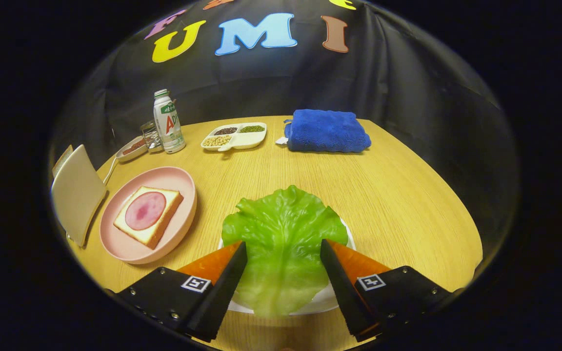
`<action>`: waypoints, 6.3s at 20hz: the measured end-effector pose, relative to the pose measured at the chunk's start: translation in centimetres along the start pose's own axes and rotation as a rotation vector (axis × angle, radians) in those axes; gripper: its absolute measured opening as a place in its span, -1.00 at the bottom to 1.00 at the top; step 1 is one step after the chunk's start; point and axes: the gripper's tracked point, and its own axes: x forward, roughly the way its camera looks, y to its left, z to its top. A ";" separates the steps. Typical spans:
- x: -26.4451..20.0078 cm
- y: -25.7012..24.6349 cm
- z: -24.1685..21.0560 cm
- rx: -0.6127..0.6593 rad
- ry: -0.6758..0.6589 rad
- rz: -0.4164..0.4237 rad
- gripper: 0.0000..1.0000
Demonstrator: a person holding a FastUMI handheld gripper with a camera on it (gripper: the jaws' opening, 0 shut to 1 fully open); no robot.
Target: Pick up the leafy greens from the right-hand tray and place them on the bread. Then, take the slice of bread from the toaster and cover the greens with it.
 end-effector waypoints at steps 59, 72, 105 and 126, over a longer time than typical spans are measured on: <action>0.7 21.1 2.5 -0.028 -0.015 0.269 -0.99; -0.2 23.6 2.1 -0.108 -0.086 0.279 0.29; -16.2 40.8 15.8 0.003 -0.462 0.388 0.98; -11.9 47.2 9.6 -0.127 -0.297 0.353 -0.68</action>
